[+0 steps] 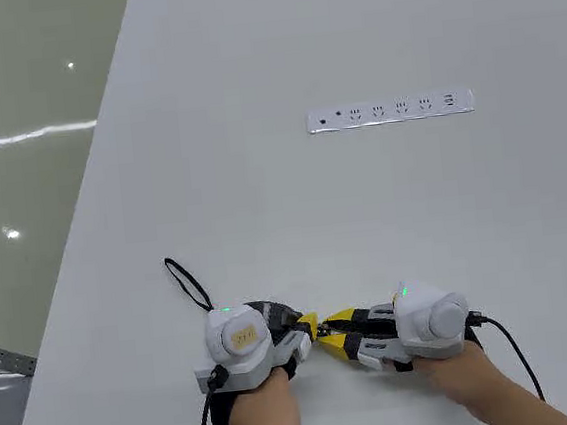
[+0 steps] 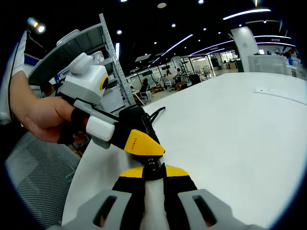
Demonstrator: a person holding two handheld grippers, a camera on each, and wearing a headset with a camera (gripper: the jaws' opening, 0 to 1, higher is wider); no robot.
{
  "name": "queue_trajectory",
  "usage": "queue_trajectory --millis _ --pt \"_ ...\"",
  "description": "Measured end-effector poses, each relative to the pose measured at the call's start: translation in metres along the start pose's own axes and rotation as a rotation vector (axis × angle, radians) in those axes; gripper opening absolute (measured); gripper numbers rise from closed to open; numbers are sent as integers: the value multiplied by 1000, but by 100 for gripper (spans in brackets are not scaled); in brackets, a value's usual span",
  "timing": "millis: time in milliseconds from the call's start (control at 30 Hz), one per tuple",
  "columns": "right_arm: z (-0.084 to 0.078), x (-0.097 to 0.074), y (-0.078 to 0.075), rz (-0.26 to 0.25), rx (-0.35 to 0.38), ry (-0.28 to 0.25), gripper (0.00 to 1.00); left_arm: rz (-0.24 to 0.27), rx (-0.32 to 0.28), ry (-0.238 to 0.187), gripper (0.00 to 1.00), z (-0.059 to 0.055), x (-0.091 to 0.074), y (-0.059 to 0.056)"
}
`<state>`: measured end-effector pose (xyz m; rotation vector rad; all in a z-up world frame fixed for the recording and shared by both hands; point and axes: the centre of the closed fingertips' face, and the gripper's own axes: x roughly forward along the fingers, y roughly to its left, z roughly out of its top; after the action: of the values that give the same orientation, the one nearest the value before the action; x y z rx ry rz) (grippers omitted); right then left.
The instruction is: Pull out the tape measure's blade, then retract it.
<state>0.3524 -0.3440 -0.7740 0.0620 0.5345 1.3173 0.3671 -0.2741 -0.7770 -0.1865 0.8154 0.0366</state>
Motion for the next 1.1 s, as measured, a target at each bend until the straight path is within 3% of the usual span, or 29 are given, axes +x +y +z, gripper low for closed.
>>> queue_trajectory --millis 1100 --pt "3 14 4 32 -17 16 13 -12 -14 2 74 1 1 0"
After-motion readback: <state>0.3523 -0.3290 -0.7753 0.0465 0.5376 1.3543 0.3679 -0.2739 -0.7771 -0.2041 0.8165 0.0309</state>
